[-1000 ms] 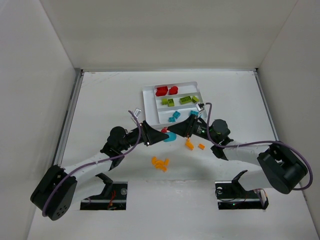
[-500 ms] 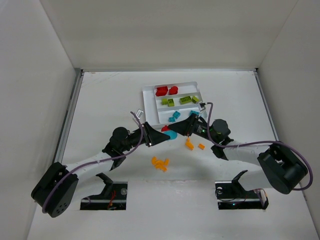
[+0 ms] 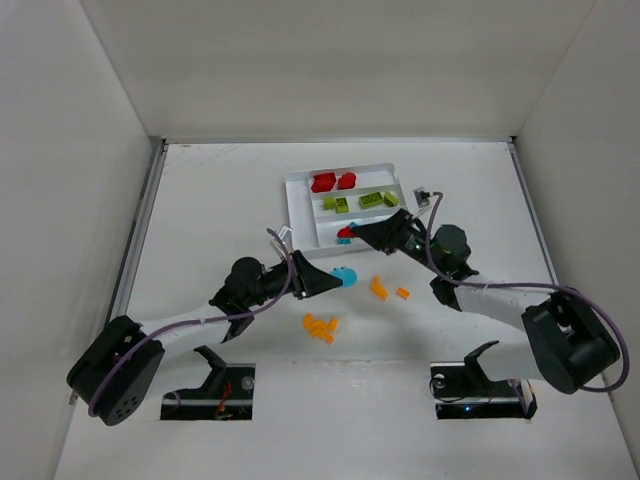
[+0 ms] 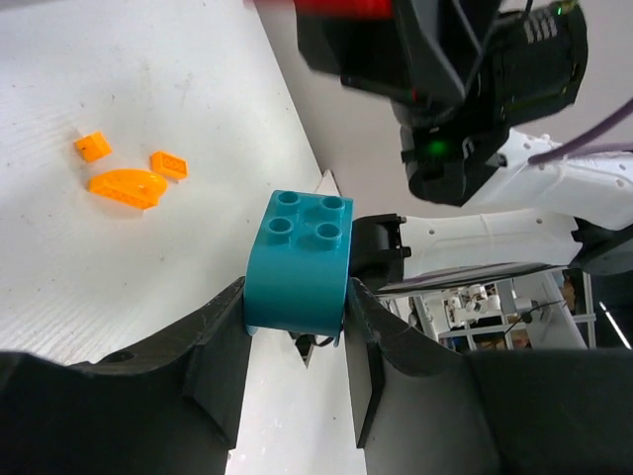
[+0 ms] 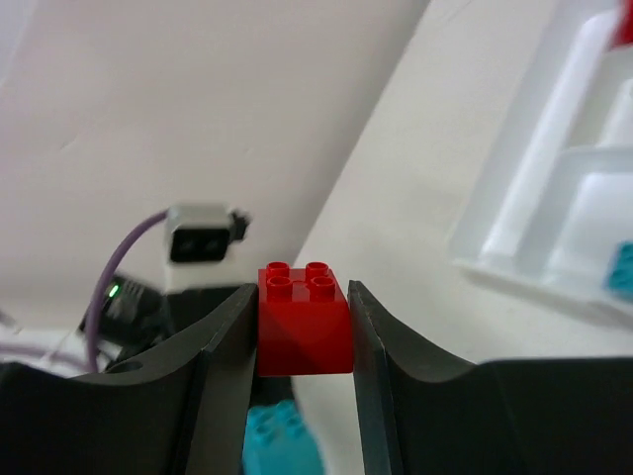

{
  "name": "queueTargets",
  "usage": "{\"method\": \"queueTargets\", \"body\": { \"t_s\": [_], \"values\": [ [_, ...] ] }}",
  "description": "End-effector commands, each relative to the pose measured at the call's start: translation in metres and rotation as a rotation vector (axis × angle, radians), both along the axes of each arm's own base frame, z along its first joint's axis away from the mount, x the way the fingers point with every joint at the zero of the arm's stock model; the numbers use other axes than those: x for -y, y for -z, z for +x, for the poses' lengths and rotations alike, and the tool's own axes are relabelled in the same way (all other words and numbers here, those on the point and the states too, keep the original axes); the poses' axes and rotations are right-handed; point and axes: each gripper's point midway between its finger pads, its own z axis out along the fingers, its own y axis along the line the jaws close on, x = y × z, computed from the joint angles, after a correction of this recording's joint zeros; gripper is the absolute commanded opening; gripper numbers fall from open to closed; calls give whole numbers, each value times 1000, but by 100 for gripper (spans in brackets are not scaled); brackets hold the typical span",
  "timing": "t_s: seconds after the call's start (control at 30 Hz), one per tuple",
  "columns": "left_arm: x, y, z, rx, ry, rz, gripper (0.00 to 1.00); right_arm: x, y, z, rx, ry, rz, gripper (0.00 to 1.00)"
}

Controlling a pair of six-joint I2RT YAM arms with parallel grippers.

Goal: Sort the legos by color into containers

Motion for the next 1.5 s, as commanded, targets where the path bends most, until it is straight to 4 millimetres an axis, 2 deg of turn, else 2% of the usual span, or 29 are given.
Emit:
{"method": "queueTargets", "body": {
  "t_s": [0.0, 0.17, 0.3, 0.43, 0.6, 0.77, 0.97, 1.13, 1.27, 1.37, 1.47],
  "values": [
    [-1, -12, 5, 86, -8, -27, 18, 23, -10, 52, 39, 189, -78, 36],
    [-8, 5, 27, 48, -86, 20, 18, 58, 28, 134, -64, 444, -319, 37],
    [-14, 18, 42, 25, -149, 53, 18, 75, 47, 190, -137, 526, -437, 37],
    [-19, 27, 54, 16, -205, 86, 18, 86, 63, 232, -204, 562, -498, 37],
    [-19, 31, 62, 27, -236, 131, 19, 92, 82, 265, -263, 578, -563, 38],
    [-21, 34, 70, 42, -263, 184, 20, 87, 94, 285, -297, 566, -596, 40],
    [-22, 36, 85, 61, -298, 254, 20, 75, 102, 297, -337, 535, -552, 43],
    [-21, 31, 98, 93, -341, 311, 20, 78, 108, 304, -363, 540, -530, 59],
    [-22, 29, 111, 124, -385, 382, 20, 83, 91, 306, -340, 564, -515, 73],
    [-20, 29, 121, 156, -415, 449, 21, 91, 72, 300, -311, 591, -504, 74],
    [-17, 32, 131, 195, -435, 540, 21, 101, 47, 282, -250, 640, -486, 74]
  ]
}}
